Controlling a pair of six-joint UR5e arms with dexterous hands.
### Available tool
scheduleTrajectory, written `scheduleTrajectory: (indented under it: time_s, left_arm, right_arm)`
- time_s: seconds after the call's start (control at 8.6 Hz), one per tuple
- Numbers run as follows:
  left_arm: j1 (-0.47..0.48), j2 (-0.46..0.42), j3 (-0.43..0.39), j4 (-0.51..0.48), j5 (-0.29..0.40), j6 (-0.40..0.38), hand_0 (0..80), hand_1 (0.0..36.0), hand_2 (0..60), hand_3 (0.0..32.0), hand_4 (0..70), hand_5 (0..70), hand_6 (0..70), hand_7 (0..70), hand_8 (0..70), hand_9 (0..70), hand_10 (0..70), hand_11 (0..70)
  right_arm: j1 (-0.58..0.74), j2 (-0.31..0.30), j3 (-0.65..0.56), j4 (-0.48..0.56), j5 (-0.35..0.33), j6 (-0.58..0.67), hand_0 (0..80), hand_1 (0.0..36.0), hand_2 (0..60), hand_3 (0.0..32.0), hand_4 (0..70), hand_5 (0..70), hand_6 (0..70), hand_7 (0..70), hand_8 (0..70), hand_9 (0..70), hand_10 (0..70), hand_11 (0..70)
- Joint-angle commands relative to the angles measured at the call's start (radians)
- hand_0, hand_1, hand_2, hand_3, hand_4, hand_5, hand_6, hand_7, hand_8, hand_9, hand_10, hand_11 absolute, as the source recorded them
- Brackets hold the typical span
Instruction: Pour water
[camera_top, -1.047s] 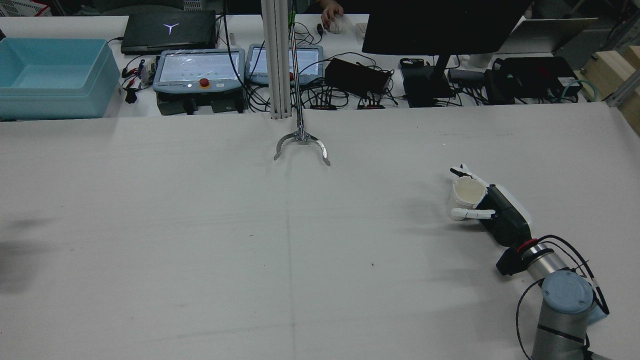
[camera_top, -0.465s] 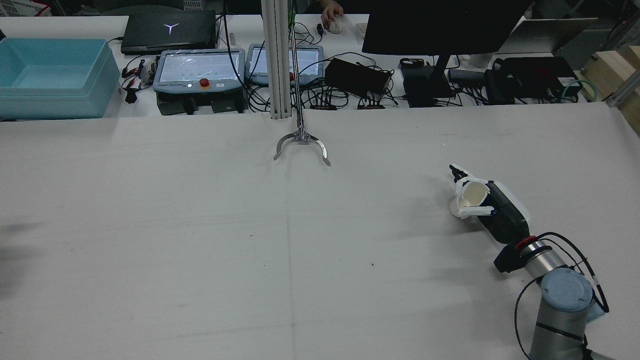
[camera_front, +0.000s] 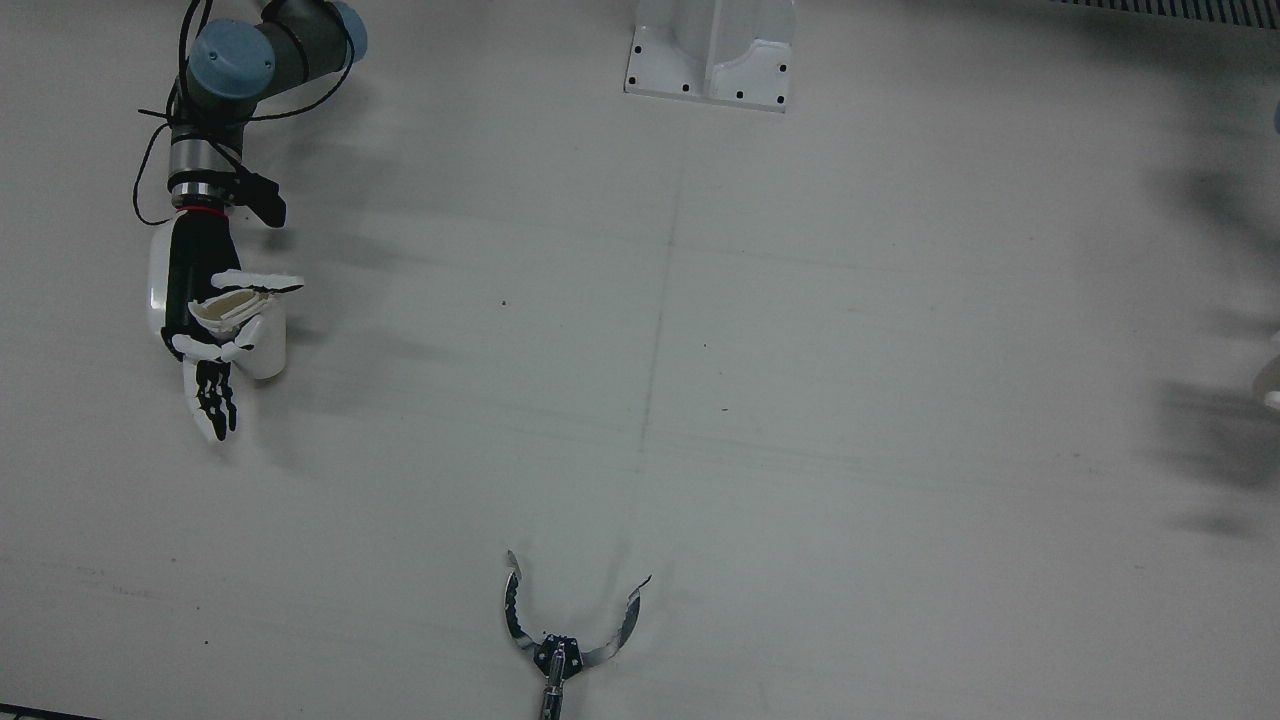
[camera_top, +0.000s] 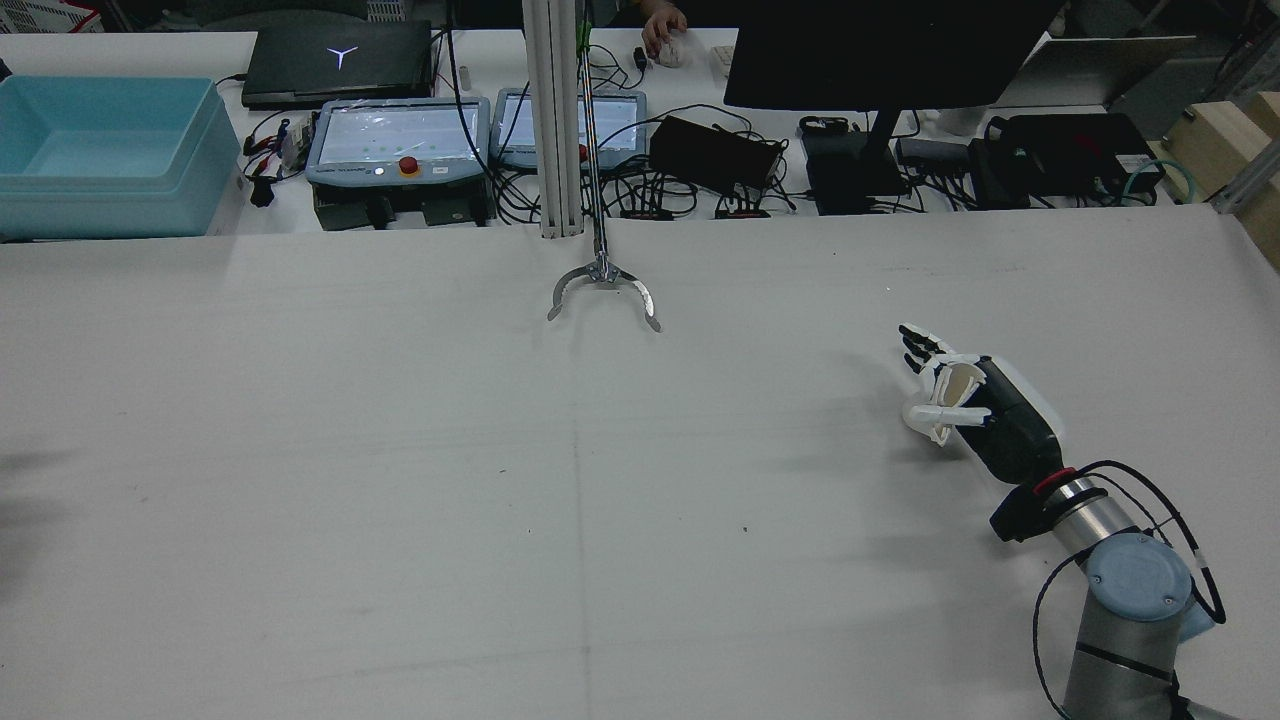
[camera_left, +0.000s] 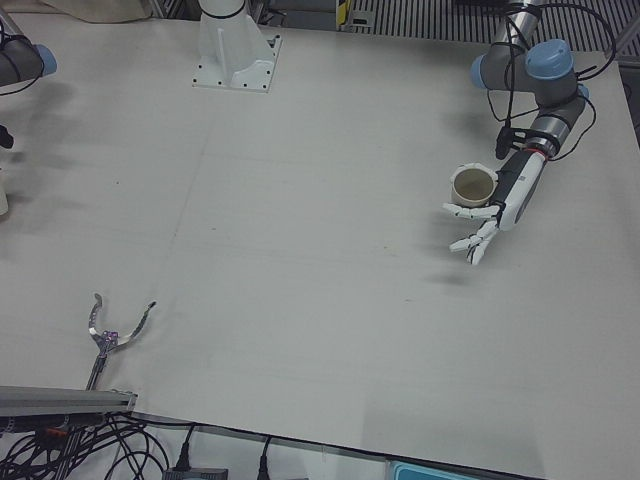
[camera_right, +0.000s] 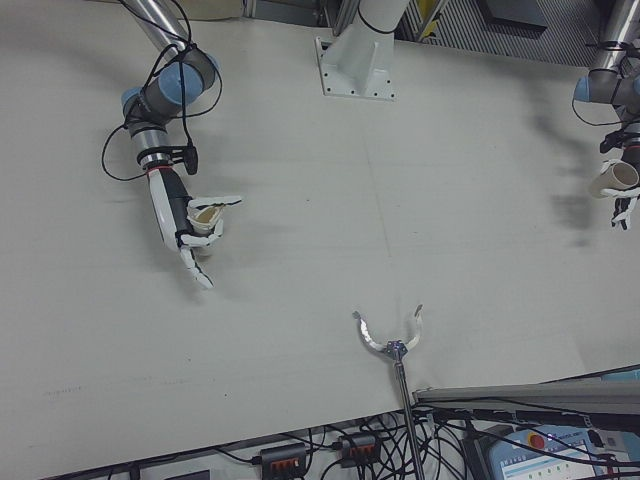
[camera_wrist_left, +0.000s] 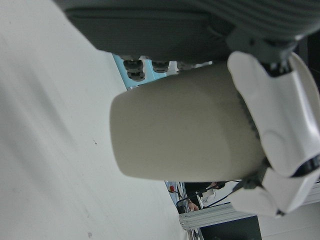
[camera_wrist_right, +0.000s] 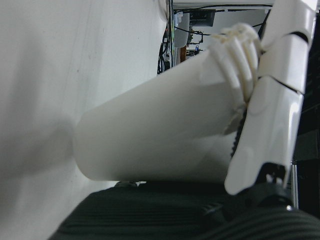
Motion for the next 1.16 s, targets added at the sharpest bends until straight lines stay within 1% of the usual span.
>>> scheduleTrajectory:
  time_s: [0.0, 0.12, 0.23, 0.35, 0.47, 0.58, 0.7, 0.81, 0.93, 1.05]
  left_arm:
    - [0.005, -0.007, -0.096, 0.043, 0.016, -0.023, 40.3, 13.7, 54.0, 0.0, 68.4, 17.6, 13.5, 19.8, 1.9, 2.8, 5.3, 7.5]
    - [0.011, -0.015, -0.147, 0.070, 0.019, -0.017, 41.4, 14.6, 56.5, 0.0, 70.0, 20.4, 14.6, 21.0, 2.1, 3.1, 5.1, 7.2]
    - [0.030, -0.095, -0.179, 0.147, 0.063, -0.017, 41.1, 14.8, 58.3, 0.0, 70.0, 21.2, 15.3, 21.7, 2.3, 3.3, 5.2, 7.2]
    - [0.046, -0.248, -0.184, 0.273, 0.185, -0.014, 41.2, 15.0, 59.5, 0.0, 70.0, 22.2, 16.0, 22.7, 2.6, 3.6, 5.2, 7.4]
    - [0.077, -0.346, -0.208, 0.359, 0.212, -0.003, 41.3, 15.1, 60.0, 0.0, 70.0, 23.0, 16.5, 23.2, 2.8, 3.8, 5.3, 7.5]
    - [0.126, -0.437, -0.234, 0.425, 0.211, 0.042, 41.7, 15.3, 60.0, 0.0, 70.0, 22.6, 16.2, 23.2, 2.6, 3.6, 5.3, 7.6]
    - [0.189, -0.578, -0.224, 0.537, 0.212, 0.053, 41.7, 15.7, 60.0, 0.0, 70.0, 21.8, 15.7, 22.9, 2.6, 3.6, 5.4, 7.8]
    - [0.280, -0.696, -0.206, 0.612, 0.209, 0.066, 41.6, 15.9, 60.0, 0.0, 70.0, 23.2, 16.5, 23.7, 3.0, 4.1, 5.7, 8.1]
    - [0.360, -0.805, -0.193, 0.668, 0.209, 0.122, 40.9, 15.2, 60.0, 0.0, 70.0, 22.3, 16.3, 23.6, 2.8, 3.8, 5.8, 8.2]
    - [0.422, -0.914, -0.146, 0.708, 0.208, 0.147, 40.8, 14.9, 60.0, 0.0, 70.0, 21.7, 16.2, 23.2, 2.7, 3.7, 6.0, 8.4]
  right_arm:
    - [0.023, -0.044, 0.106, -0.037, 0.000, 0.002, 60.0, 20.0, 4.8, 0.0, 58.5, 48.2, 7.7, 16.9, 6.7, 10.3, 5.5, 9.3]
    - [0.037, -0.047, 0.129, -0.057, 0.000, 0.005, 60.2, 20.1, 5.6, 0.0, 58.0, 48.2, 7.8, 17.1, 6.5, 10.2, 5.2, 8.8]
    - [0.040, -0.050, 0.137, -0.058, 0.000, 0.006, 60.0, 20.2, 6.0, 0.0, 58.6, 48.0, 8.3, 17.8, 6.4, 10.0, 5.0, 8.4]
    - [0.047, -0.062, 0.151, -0.058, 0.000, 0.006, 59.7, 20.1, 6.0, 0.0, 58.1, 48.0, 8.3, 17.9, 6.5, 10.1, 4.8, 8.2]
    - [0.062, -0.073, 0.172, -0.060, 0.000, 0.006, 59.7, 20.2, 6.0, 0.0, 56.9, 47.7, 8.0, 17.4, 6.2, 9.7, 4.6, 8.0]
    - [0.073, -0.087, 0.190, -0.060, -0.002, 0.006, 59.7, 20.3, 5.6, 0.0, 55.8, 47.3, 7.8, 17.3, 6.0, 9.4, 4.4, 7.8]
    - [0.082, -0.099, 0.206, -0.060, -0.002, 0.006, 59.7, 20.3, 6.2, 0.0, 56.7, 47.6, 8.3, 18.0, 6.2, 9.6, 4.2, 7.4]
    - [0.096, -0.100, 0.217, -0.060, -0.002, 0.005, 59.4, 20.3, 6.7, 0.0, 56.0, 47.7, 8.5, 18.3, 6.1, 9.6, 4.0, 7.0]
    - [0.103, -0.099, 0.220, -0.060, -0.003, 0.005, 59.4, 20.2, 6.7, 0.0, 55.5, 47.8, 8.8, 18.8, 6.2, 9.7, 3.9, 7.0]
    - [0.105, -0.099, 0.235, -0.063, -0.005, 0.002, 59.4, 20.1, 6.6, 0.0, 55.1, 48.2, 9.2, 19.6, 6.2, 9.8, 3.6, 6.6]
